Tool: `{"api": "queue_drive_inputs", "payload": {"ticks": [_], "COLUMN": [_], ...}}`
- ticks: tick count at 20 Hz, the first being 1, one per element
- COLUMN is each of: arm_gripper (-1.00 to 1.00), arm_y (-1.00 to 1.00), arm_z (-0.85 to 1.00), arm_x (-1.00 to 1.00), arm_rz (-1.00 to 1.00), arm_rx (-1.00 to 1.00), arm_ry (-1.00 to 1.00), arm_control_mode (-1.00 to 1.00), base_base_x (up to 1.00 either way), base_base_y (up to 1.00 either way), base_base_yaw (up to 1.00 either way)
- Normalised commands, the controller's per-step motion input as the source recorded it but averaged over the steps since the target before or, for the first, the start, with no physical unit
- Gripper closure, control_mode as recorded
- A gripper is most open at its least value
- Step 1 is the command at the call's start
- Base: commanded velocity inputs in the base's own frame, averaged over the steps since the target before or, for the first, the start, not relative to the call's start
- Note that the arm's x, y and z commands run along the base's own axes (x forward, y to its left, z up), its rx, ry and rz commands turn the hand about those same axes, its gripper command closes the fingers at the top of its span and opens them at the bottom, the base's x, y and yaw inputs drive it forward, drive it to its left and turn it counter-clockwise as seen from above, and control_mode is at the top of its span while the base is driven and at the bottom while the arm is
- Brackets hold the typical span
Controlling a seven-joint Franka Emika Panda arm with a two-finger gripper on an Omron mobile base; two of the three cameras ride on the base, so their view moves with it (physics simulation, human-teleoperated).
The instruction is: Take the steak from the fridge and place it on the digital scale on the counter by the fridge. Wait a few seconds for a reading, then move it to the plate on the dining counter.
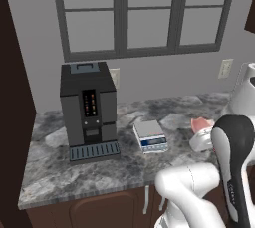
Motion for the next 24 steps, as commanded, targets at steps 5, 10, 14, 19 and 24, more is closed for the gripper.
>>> {"api": "queue_drive_inputs", "payload": {"ticks": [5, 10, 14, 19, 24], "arm_gripper": [1.0, 1.0, 1.0, 1.0, 1.0], "arm_y": [0.0, 0.0, 0.0, 0.0, 0.0], "arm_z": [0.0, 0.0, 0.0, 0.0, 0.0], "arm_x": [0.0, 0.0, -0.13, 0.0, 0.0], "arm_rz": [0.0, 0.0, 0.0, 0.0, 0.0], "arm_rx": [0.0, 0.0, 0.0, 0.0, 0.0], "arm_ry": [0.0, 0.0, 0.0, 0.0, 0.0], "arm_control_mode": [-1.0, -1.0, 1.0, 1.0, 1.0], "base_base_x": [0.0, 0.0, -0.75, -0.95, -0.63], "base_base_y": [0.0, 0.0, -0.16, -0.07, 0.0], "base_base_yaw": [0.0, 0.0, -0.01, -0.05, -0.37]}}
